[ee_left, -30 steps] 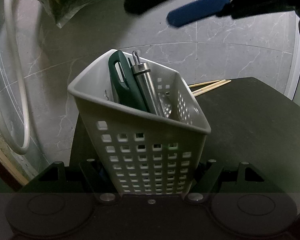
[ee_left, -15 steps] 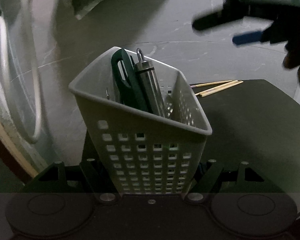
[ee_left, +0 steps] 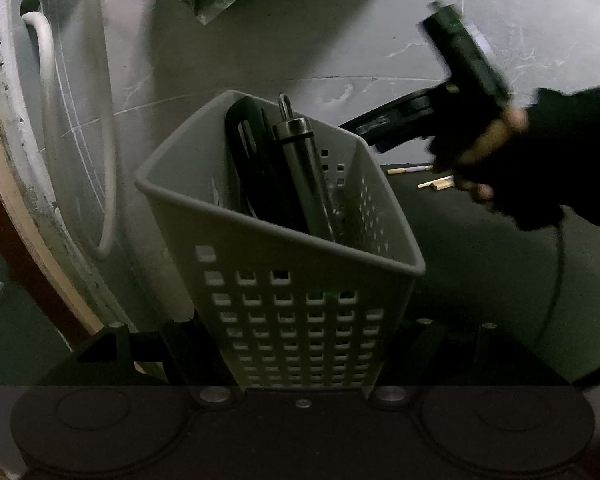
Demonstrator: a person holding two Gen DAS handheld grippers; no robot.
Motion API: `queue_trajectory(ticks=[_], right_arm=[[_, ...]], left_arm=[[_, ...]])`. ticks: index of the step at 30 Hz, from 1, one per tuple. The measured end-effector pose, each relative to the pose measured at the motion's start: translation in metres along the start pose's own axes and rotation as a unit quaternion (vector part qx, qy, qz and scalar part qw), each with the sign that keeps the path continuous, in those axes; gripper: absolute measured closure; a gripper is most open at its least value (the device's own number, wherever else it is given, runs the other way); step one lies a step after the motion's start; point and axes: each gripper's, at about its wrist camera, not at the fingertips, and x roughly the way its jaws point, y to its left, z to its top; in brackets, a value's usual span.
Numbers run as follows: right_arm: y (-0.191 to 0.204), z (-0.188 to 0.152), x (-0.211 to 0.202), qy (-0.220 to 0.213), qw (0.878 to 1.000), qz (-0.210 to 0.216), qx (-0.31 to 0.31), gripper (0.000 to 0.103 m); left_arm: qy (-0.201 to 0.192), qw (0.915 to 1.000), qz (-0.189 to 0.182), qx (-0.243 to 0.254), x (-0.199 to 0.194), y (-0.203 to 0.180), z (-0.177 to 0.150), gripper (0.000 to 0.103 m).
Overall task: Organize utensils
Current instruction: 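Move the right tool back toward the remaining chopsticks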
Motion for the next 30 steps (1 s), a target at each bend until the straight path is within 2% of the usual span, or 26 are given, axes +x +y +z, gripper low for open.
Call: queue_trajectory(ticks=[4,8,14,19,21,26,30], right_arm=[[-0.008,0.008,0.038,0.029,1.000,0.010,-0.006,0.014],[-0.011,0.006,0.057,0.046,0.999,0.016,0.002,0.020],[-0.017,0.008,0.078,0.066,0.997,-0.008,0.030,0.034],[-0.018,0.009,0.090,0.070,0.997,-0.017,0.033,0.036],[-0.019,0.010,0.093,0.070,0.997,-0.016,0.033,0.043],[-0.023,0.009,0.086,0.071,0.997,-0.003,0.026,0.072],[-0.020,0.004,0.079,0.074,0.997,0.006,0.018,0.085]], left_arm=[[0.002,1.0000,0.004,-0.004,0.001,-0.001,0.002,0.026],[0.003,0.9999,0.009,-0.009,0.000,-0.001,0.001,0.026],[0.003,0.9998,0.015,-0.013,-0.003,-0.003,0.001,0.026],[0.004,0.9998,0.016,-0.015,-0.002,-0.003,0.003,0.026],[0.004,0.9997,0.016,-0.015,-0.003,-0.004,0.003,0.026],[0.003,0.9997,0.017,-0.017,-0.003,-0.004,0.002,0.027],[0.004,0.9997,0.018,-0.019,-0.003,-0.003,0.003,0.027]])
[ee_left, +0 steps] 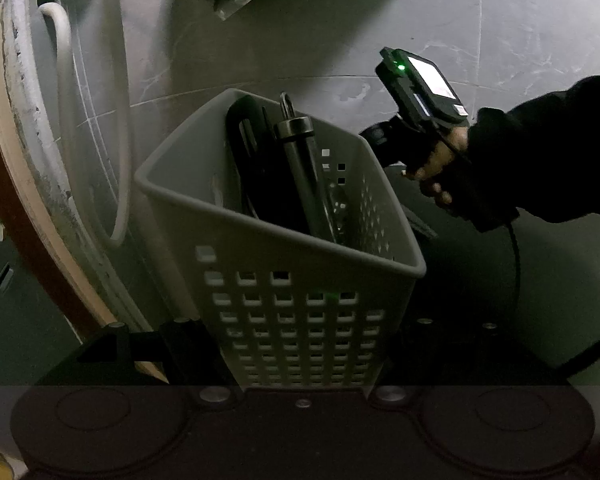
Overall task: Organize utensils
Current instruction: 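Move the right tool back toward the remaining chopsticks, then close the right tool on the black-handled scissors' handle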
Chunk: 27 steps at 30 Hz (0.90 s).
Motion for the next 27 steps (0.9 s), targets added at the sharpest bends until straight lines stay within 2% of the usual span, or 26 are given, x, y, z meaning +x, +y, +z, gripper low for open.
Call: queue_trajectory(ticks=[2,6,16,21,27], right_arm=[[0.003,-0.006,-0.004,0.002,1.000,0.001,-0.005,0.091],[0.010,-0.016,-0.015,0.014,1.000,0.006,-0.014,0.091],[0.030,-0.031,-0.039,0.077,0.994,0.035,-0.074,0.091],[0.040,-0.033,-0.042,0.094,0.990,0.036,-0.101,0.094],[0.038,-0.045,-0.055,0.105,0.991,0.058,-0.066,0.098]], left_arm=[[0.000,1.0000,0.000,0.000,0.000,0.000,0.000,0.027],[-0.001,1.0000,0.000,0.001,0.000,0.001,0.000,0.026],[-0.005,1.0000,0.000,-0.001,0.001,0.002,-0.002,0.027],[-0.008,1.0000,0.001,-0.001,0.000,0.002,-0.003,0.027],[-0.009,1.0000,0.001,-0.001,0.000,0.002,-0.004,0.027]])
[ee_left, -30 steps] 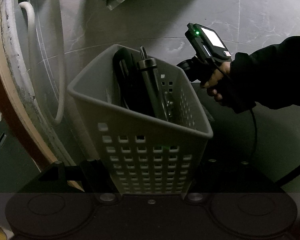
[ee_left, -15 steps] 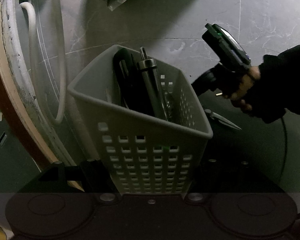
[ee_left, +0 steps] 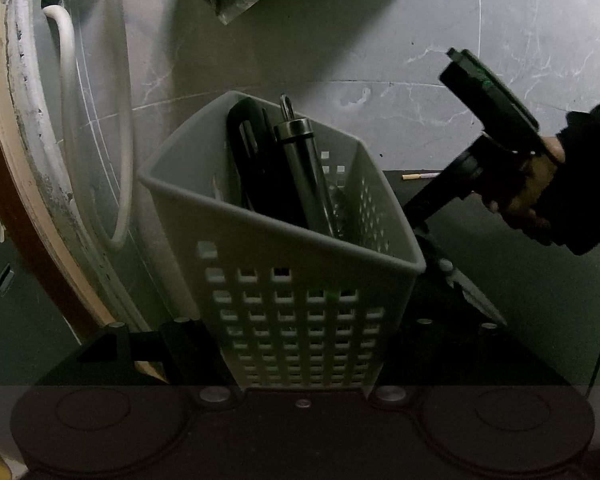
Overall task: Organize utensils
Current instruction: 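Close the right tool on the black-handled scissors' handle, then lift the scissors and carry them over the white holder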
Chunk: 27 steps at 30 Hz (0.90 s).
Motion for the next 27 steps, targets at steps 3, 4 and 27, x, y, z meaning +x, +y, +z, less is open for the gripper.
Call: queue_trajectory(ticks=[3,4,27], right_arm=[[-0.002,-0.008,-0.002,-0.004,1.000,0.013,0.023,0.098],[-0.002,-0.011,-0.004,-0.007,0.999,0.016,0.031,0.098],[-0.047,-0.071,-0.053,-0.225,0.923,0.199,0.239,0.097]], left_arm=[[0.000,1.0000,0.000,0.000,0.000,0.000,0.000,0.027],[0.000,1.0000,0.000,0.000,0.000,0.000,0.000,0.027],[0.008,0.9999,0.002,0.008,0.001,-0.002,0.004,0.026]])
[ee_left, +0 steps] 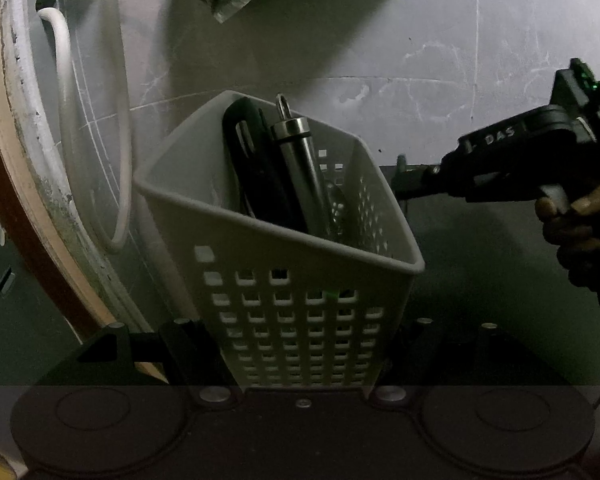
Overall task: Organize utensils
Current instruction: 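Lift the scissors and carry them over the white holder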
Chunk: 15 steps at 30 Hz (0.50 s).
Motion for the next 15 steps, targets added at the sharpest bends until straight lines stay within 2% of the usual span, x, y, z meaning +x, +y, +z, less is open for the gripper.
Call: queue_trajectory(ticks=[6,12,15], right_arm=[[0.009,0.004,-0.004,-0.026,0.999,0.014,-0.015,0.097],[0.026,0.012,-0.027,-0.065,0.997,0.003,-0.047,0.097],[0.043,0.024,-0.044,-0.083,0.993,-0.010,-0.085,0.097]], left_arm=[[0.004,1.0000,-0.001,0.001,0.001,0.000,0.002,0.026],[0.003,1.0000,-0.002,0.001,0.001,0.000,0.002,0.026],[0.000,1.0000,-0.003,0.001,0.002,0.000,0.001,0.026]])
